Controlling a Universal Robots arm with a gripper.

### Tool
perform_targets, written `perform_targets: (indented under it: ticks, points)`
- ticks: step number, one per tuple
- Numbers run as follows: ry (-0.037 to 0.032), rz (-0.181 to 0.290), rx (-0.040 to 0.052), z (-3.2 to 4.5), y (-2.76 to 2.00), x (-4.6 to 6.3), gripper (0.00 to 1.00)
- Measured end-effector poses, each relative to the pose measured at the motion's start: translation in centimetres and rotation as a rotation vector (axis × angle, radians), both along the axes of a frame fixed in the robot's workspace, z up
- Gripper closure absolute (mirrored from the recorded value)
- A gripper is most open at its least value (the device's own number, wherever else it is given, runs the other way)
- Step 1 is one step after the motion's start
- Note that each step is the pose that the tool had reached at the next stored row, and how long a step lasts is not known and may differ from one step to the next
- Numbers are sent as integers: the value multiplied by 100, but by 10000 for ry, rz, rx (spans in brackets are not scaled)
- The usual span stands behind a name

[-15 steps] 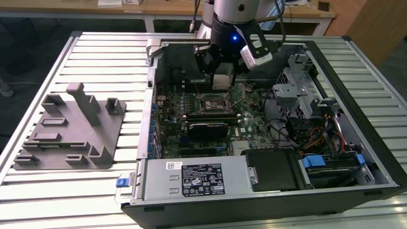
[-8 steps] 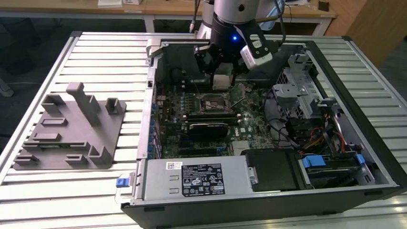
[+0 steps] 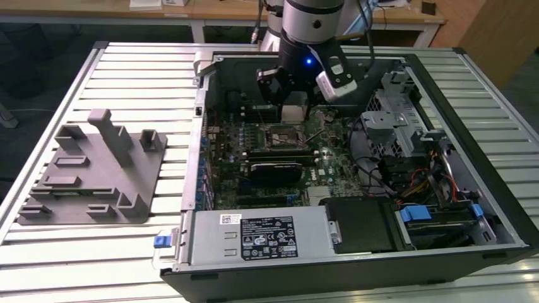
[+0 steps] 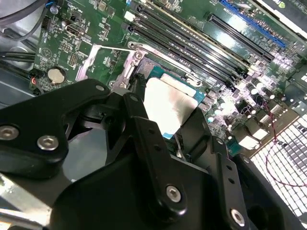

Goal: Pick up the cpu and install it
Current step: 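Pick up the cpu and move it towards the insertion slot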

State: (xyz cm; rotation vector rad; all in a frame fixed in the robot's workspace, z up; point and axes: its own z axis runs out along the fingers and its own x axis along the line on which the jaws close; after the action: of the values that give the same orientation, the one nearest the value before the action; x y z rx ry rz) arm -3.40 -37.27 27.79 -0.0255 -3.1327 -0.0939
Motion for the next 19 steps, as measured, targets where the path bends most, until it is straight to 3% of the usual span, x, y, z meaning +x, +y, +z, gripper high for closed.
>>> perform_targets:
  ticks: [3,4,6,7,14,19]
  points:
    - [1,0,-1,-53,0,0,46]
    - [1,0,-1,-137,0,0,46]
    - [0,0,-1,-161,0,0,46]
    - [1,0,-1,-218,0,0,46]
    - [2,0,-3,-320,0,0,46]
    - [0,-1,0,-299,0,0,46]
